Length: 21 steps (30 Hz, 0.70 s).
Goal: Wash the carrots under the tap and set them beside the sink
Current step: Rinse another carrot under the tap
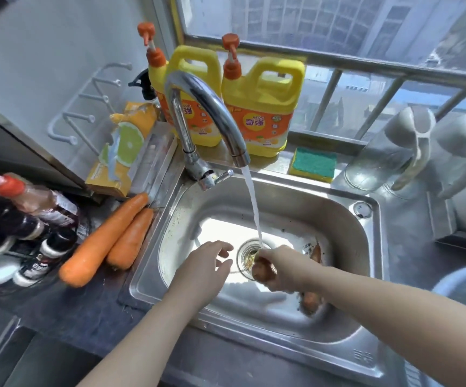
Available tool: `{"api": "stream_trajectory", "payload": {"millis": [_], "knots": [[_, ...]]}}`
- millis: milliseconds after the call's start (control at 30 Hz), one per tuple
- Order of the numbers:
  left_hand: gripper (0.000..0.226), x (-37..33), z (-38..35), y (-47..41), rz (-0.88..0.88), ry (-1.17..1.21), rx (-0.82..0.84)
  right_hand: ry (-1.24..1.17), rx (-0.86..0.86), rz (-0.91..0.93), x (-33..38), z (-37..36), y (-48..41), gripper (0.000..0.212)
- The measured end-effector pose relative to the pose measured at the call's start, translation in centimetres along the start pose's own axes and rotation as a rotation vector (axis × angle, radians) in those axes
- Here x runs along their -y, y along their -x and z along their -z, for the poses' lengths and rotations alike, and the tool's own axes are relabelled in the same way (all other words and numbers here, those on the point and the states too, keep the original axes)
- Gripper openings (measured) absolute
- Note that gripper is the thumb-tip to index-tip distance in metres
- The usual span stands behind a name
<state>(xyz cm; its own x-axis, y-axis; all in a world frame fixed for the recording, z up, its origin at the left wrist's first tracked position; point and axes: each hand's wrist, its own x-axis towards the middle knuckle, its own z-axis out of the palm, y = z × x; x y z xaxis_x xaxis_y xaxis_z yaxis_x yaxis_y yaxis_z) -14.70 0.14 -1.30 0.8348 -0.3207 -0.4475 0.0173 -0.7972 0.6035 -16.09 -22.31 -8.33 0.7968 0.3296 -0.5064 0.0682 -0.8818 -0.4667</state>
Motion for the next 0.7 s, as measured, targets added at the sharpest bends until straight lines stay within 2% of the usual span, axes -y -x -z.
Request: {"api": "stream_trajectory", "payload": {"millis": [100,200,367,567,633,700], "knots": [[0.033,-1.0,0.5,-0.1,0.054,0.164,0.041,-0.507,-0.261,-0.079,2.5,2.4,1.6,0.048],[0.041,-2.6,1.0,-0.2,0.048,0.31,0.118,-0.775,-0.422,-0.069,4.7,4.7,2.6,0.045],[0.021,-6.1,2.6,-0.8,-0.037,0.293,0.025,-0.911,-0.556,0.01,7.7,8.1,3.2,0.039],[0.032,-8.7,3.0,-1.1,-0.081,0.245,-0.104,-0.784,-0.787,-0.086,9.3,10.2,2.6,0.02],[0.035,-8.9,3.5,-1.3,-0.086,0.237,-0.097,-0.799,-0.738,-0.09,9.1,10.7,2.6,0.021],[0.036,-8.8,4.1,-1.3,-0.086,0.232,-0.081,-0.936,-0.611,-0.052,8.6,11.0,2.7,0.025]]}}
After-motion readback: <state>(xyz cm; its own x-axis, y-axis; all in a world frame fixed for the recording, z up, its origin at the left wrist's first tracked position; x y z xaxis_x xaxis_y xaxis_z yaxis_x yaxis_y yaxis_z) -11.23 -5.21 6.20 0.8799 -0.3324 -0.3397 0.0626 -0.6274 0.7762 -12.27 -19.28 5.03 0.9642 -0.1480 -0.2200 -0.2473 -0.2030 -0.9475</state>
